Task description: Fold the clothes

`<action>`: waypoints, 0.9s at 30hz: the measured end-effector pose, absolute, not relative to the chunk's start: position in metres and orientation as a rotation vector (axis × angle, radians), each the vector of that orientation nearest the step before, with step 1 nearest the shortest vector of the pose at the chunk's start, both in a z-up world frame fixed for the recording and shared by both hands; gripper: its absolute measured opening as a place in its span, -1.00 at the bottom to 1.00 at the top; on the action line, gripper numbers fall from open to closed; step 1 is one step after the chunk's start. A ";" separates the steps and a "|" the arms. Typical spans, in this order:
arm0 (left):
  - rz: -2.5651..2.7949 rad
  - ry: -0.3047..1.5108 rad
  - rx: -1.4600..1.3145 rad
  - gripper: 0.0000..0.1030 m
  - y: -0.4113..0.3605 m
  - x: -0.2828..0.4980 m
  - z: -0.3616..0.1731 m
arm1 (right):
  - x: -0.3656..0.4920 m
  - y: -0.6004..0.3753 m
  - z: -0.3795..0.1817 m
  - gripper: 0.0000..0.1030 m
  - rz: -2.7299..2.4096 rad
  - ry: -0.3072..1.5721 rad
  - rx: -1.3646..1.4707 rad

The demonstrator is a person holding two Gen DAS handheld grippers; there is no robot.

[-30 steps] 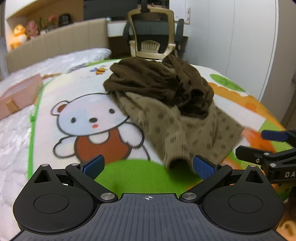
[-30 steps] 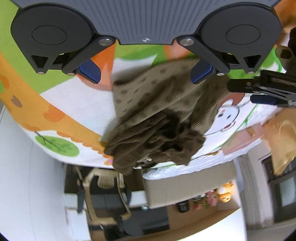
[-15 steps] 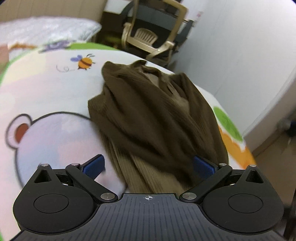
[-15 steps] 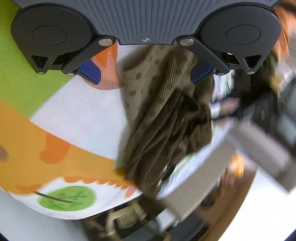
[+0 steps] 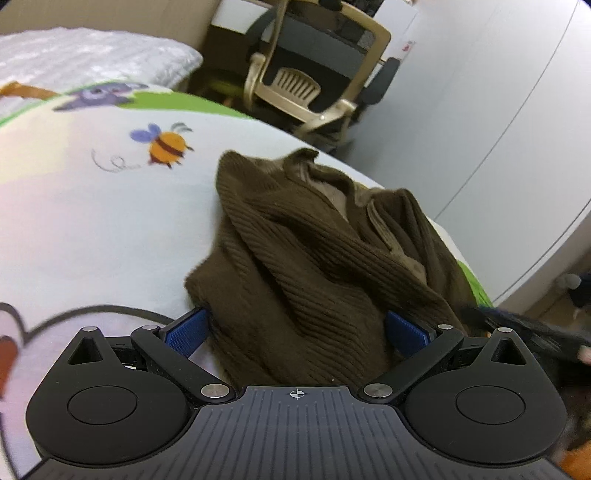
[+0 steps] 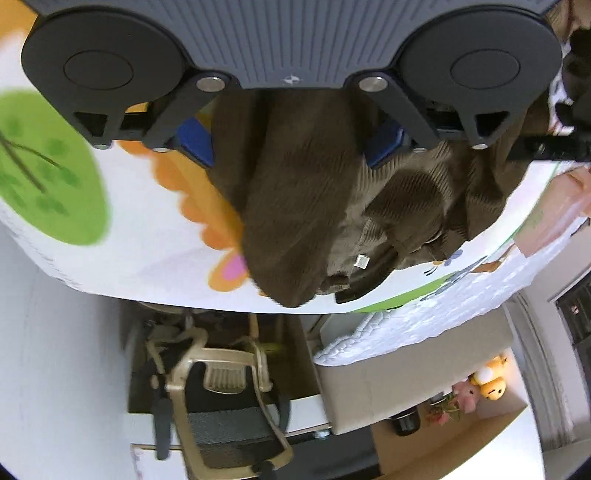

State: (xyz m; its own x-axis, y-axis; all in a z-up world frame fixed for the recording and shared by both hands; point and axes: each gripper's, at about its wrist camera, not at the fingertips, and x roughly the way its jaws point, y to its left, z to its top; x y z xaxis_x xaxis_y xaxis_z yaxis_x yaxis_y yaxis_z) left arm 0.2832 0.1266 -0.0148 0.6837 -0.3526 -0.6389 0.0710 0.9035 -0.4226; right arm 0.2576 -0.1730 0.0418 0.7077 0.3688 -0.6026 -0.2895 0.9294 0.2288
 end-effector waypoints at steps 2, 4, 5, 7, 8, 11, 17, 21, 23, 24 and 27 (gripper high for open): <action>-0.228 0.796 -0.397 1.00 0.127 0.288 -0.021 | 0.256 -0.161 0.037 0.26 0.371 0.667 0.081; -0.215 0.784 -0.392 1.00 0.124 0.285 -0.022 | 0.253 -0.150 0.034 0.06 0.378 0.643 0.040; -0.209 0.781 -0.385 0.99 0.122 0.282 -0.021 | 0.247 -0.148 0.034 -0.02 0.392 0.639 0.016; -0.198 0.780 -0.370 0.89 0.117 0.275 -0.020 | 0.235 -0.145 0.035 -0.12 0.420 0.634 -0.027; -0.196 0.786 -0.371 0.84 0.115 0.269 -0.019 | 0.226 -0.147 0.036 -0.13 0.437 0.643 -0.035; -0.233 0.811 -0.369 0.62 0.105 0.236 -0.017 | 0.200 -0.157 0.040 -0.14 0.474 0.668 -0.045; -0.356 0.863 -0.302 0.64 0.075 0.150 -0.014 | 0.128 -0.181 0.046 -0.14 0.530 0.682 -0.149; -0.375 0.869 -0.271 0.76 0.073 0.108 0.006 | 0.092 -0.207 0.063 -0.01 0.501 0.666 -0.120; -0.362 0.817 -0.254 0.84 0.076 0.091 0.026 | 0.078 -0.223 0.072 0.17 0.493 0.668 -0.050; -0.357 0.786 -0.238 0.84 0.075 0.084 0.036 | 0.072 -0.230 0.074 0.17 0.489 0.677 -0.013; -0.383 0.678 -0.121 0.85 0.058 0.064 0.059 | 0.058 -0.246 0.073 0.17 0.486 0.715 0.079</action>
